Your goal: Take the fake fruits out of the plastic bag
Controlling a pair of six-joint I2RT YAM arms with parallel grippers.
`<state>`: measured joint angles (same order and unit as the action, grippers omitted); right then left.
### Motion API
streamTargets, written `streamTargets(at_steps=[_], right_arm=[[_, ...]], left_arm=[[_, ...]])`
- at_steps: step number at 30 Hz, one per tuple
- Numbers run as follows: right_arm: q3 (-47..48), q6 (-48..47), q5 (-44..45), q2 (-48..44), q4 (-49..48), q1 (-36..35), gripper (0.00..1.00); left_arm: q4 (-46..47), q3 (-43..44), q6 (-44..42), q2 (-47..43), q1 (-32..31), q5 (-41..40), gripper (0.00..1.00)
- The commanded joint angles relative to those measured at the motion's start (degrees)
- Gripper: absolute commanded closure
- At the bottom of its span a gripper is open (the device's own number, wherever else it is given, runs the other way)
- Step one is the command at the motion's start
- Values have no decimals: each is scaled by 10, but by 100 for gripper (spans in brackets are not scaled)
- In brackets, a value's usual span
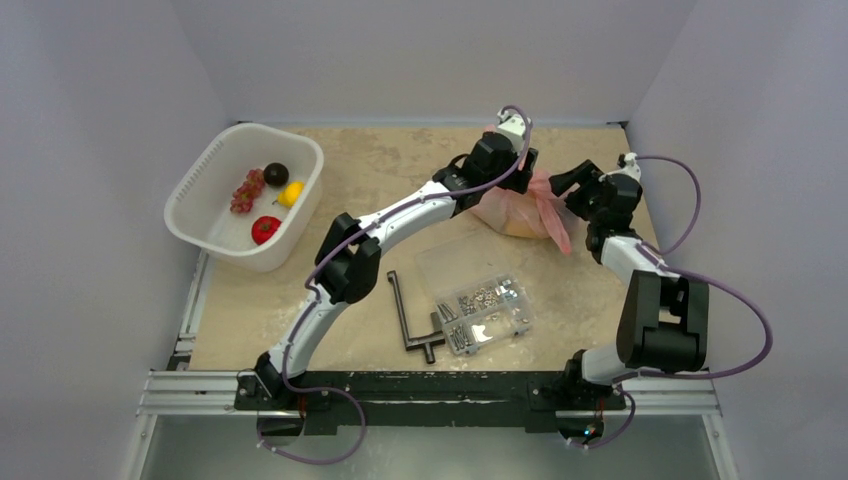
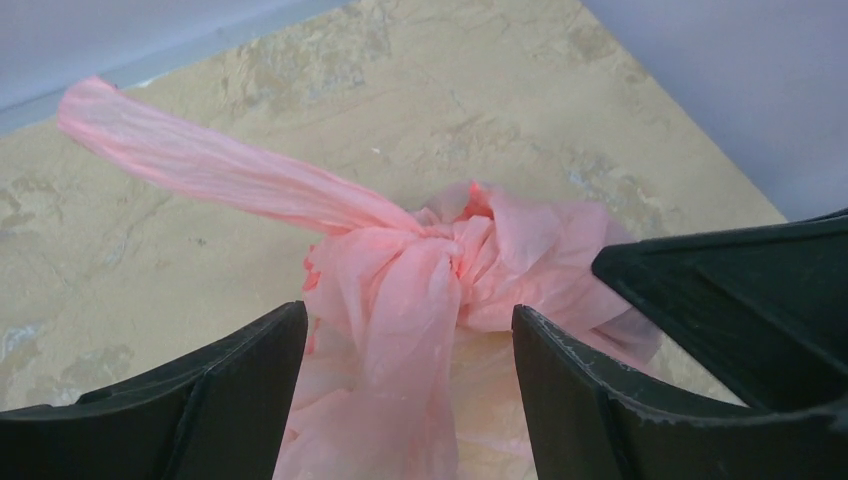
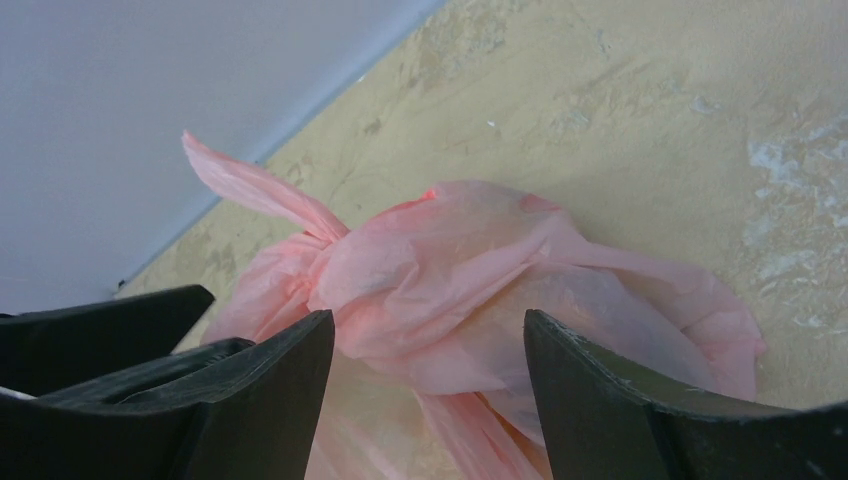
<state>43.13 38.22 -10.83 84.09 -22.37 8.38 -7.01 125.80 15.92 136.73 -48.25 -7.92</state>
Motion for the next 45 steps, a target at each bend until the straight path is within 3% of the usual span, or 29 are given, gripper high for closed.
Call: streamTargets(at_steps=[1,6,8,10,14,28,35,40,42,44,45], right_arm=[[-1,12,-40,-21,-57,4,32],[6,5,-45,-28,-46,3,40],[4,12,-59,-22,-57,3,47],[8,13,-71,-11,-55,3,53],[16,16,-89,7,-46,2,57],[43,-34,-10,-15,51,-49,48],[40,-51,47,-14,51,-53,55],[45,-53,34,0,43,-52,58],[43,-55,33,-3,37,-53,65],[41,-57,34,-8,36,-53,84],[38,-56,33,-14,35,-52,88]], left_arm=[[-22,31,16,5,3,-7,31],[-40,45,10,10,4,51,66],[-38,34,15,1,4,62,87],[-17,8,27,-16,5,74,99],[17,-21,47,-41,6,110,100],[31,-11,107,-47,7,166,100],[33,-31,110,-72,7,186,100],[34,-47,106,-83,7,210,100],[30,-50,105,-84,7,212,100],[25,-55,104,-89,7,199,100],[23,-63,105,-94,7,180,100]])
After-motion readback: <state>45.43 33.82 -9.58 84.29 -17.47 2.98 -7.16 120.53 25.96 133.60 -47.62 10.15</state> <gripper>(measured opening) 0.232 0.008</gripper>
